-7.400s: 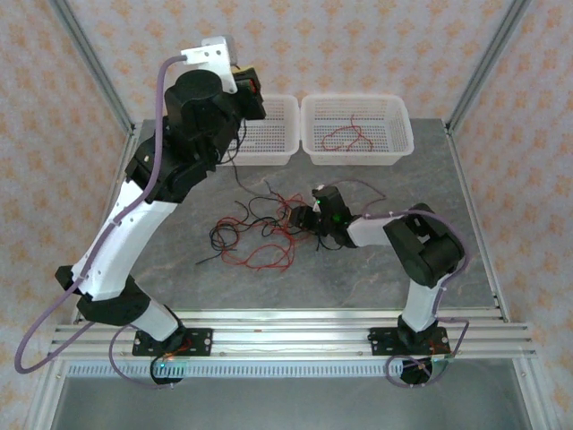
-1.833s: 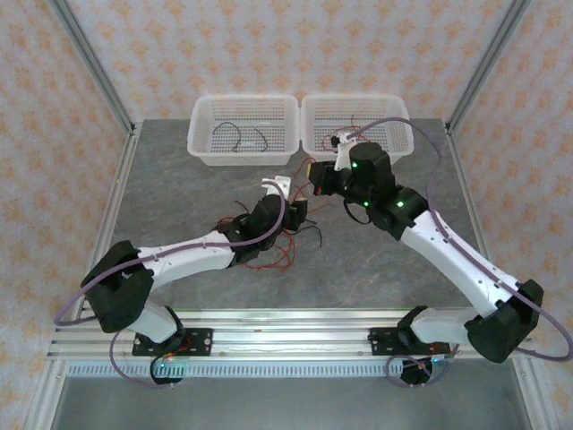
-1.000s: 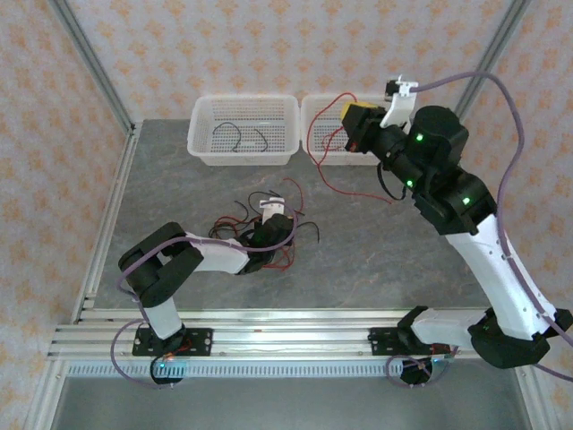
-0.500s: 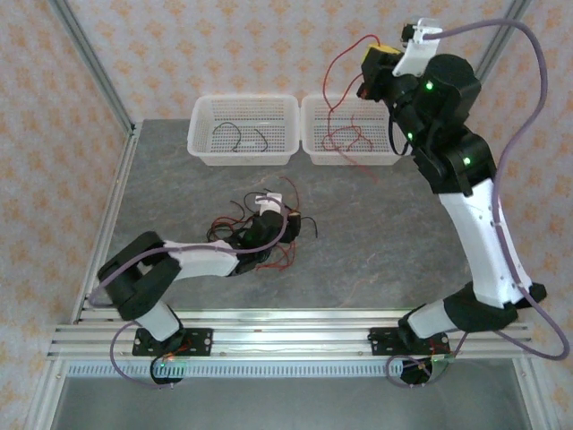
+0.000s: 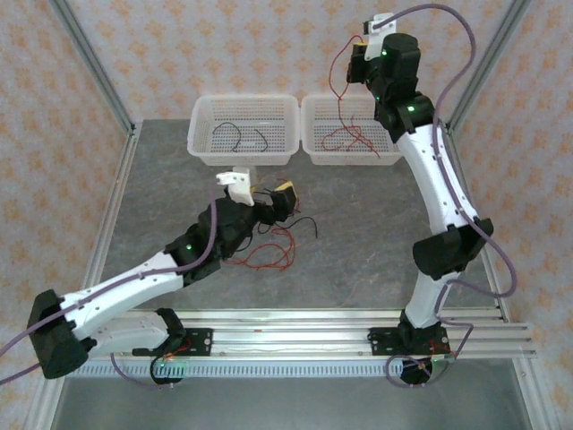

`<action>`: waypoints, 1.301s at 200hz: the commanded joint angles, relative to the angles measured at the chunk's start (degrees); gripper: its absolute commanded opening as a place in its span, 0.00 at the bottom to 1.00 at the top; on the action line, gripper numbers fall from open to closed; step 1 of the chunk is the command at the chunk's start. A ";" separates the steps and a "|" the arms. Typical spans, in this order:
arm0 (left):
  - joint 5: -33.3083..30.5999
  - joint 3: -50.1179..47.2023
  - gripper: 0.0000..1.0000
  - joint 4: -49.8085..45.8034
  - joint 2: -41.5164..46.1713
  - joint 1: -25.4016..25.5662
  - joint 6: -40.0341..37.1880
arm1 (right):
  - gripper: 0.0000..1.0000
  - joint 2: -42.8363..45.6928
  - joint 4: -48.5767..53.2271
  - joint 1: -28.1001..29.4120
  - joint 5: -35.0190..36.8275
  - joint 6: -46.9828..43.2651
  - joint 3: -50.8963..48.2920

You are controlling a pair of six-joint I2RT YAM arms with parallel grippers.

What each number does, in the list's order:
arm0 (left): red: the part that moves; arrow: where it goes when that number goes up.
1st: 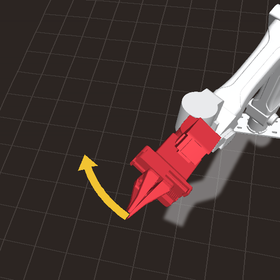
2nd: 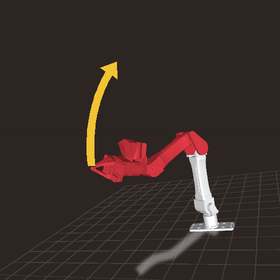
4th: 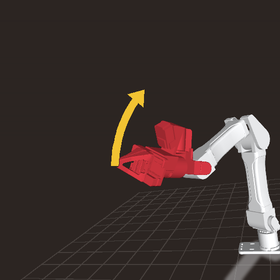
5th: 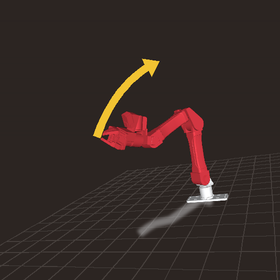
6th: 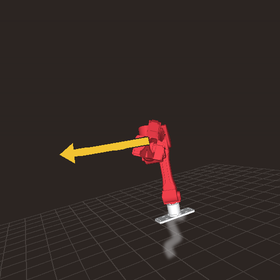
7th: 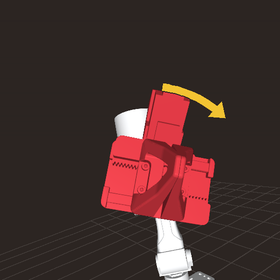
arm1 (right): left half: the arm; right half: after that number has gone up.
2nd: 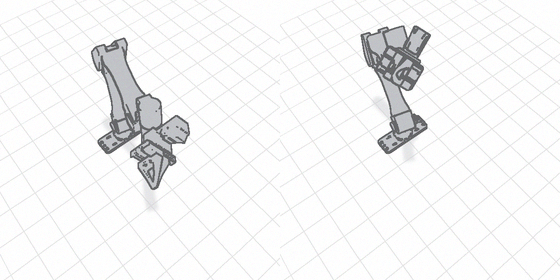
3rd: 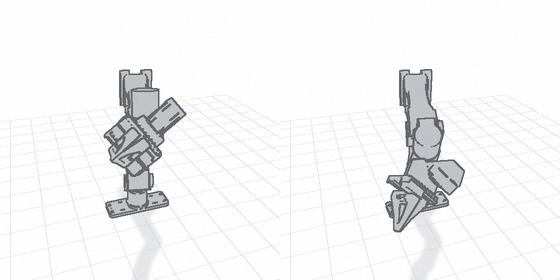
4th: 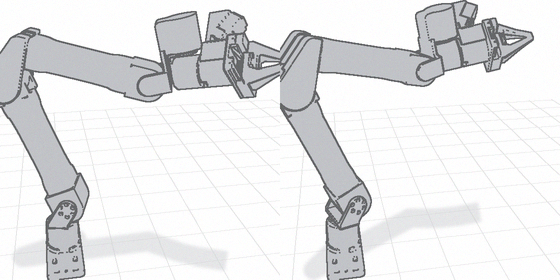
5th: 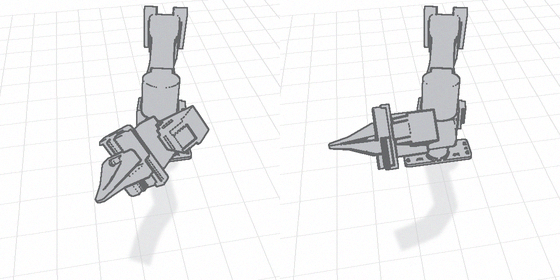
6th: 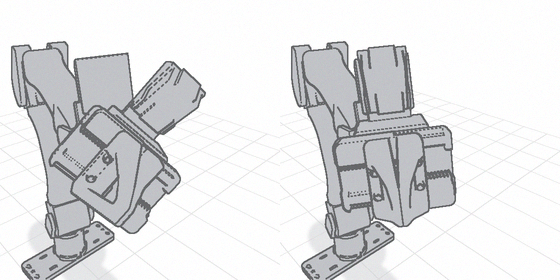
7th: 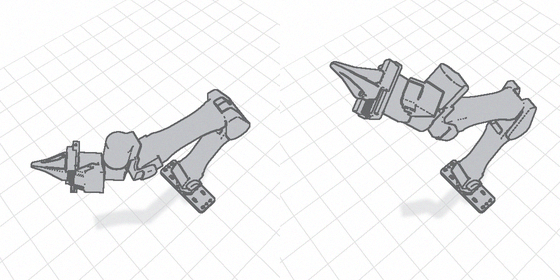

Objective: Untangle the cables

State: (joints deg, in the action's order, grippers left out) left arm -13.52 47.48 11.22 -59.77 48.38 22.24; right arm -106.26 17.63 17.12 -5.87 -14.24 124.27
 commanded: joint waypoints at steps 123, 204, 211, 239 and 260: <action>-5.47 -7.42 0.99 -18.35 22.06 0.04 10.40 | 0.00 -26.12 -8.17 -6.42 -4.49 -5.08 4.49; -6.74 -5.50 0.99 -18.08 20.37 -0.04 9.91 | 0.00 -36.44 2.47 -7.37 -1.22 -0.80 9.84; -6.74 -6.01 0.99 -17.64 20.60 -0.04 10.22 | 0.00 -37.33 3.49 -7.59 -0.91 -0.07 10.46; -5.33 -8.25 0.99 -15.67 21.53 -0.13 11.05 | 0.00 -39.52 5.81 -8.92 -0.63 3.76 11.18; -5.43 -7.96 0.99 -16.33 21.38 -0.30 11.03 | 0.04 -40.29 6.86 -9.52 -0.33 6.52 11.17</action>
State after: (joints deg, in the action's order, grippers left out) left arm -18.87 39.97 -5.87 -38.94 48.36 32.21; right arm -145.03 20.93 8.80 -8.12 -12.38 133.43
